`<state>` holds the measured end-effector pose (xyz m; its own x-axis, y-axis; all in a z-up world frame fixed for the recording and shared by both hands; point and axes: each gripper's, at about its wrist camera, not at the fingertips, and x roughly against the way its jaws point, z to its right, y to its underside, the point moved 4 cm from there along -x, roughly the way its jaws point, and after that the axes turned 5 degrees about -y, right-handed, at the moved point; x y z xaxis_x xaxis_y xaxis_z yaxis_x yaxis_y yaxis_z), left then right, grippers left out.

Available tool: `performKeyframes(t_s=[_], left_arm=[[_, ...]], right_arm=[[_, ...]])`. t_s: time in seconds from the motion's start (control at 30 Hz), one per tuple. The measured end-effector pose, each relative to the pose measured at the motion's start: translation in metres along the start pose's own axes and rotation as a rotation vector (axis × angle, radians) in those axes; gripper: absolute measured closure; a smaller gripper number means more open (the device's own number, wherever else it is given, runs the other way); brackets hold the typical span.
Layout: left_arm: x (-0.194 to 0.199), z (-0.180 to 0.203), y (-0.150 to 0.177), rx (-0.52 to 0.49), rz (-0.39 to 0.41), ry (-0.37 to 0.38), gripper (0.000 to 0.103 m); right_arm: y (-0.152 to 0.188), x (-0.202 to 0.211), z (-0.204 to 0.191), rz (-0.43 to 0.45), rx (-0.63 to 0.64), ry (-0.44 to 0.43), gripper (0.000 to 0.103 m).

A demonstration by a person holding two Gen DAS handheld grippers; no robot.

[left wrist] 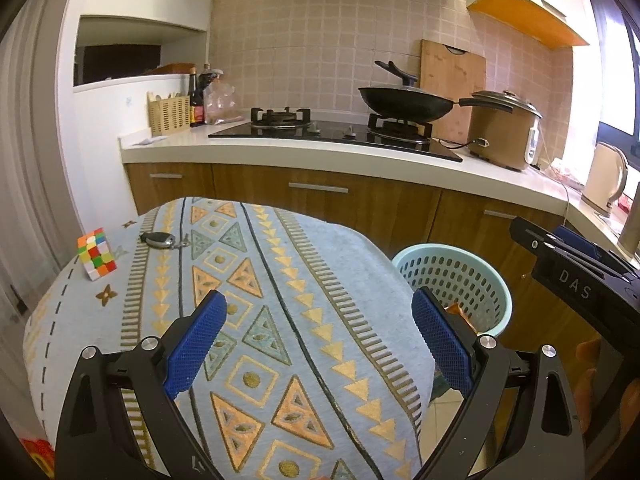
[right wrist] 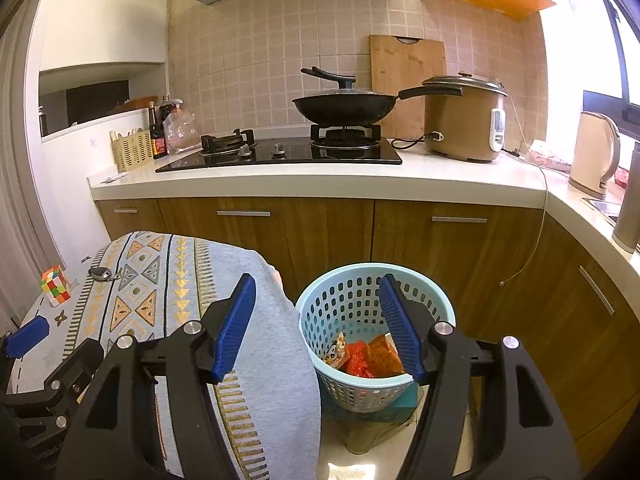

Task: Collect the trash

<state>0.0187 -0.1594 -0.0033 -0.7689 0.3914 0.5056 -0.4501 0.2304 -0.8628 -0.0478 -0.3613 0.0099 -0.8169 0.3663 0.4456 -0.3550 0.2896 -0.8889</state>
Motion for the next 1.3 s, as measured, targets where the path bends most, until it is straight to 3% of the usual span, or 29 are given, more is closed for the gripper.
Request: performKeyframes(t_s=[1.3], left_arm=[[-0.0004, 0.0043, 0.0039, -0.004, -0.002, 0.002, 0.012]], right_arm=[[0.0066, -0.0086, -0.0022, -0.027, 0.004, -0.003, 0.043]])
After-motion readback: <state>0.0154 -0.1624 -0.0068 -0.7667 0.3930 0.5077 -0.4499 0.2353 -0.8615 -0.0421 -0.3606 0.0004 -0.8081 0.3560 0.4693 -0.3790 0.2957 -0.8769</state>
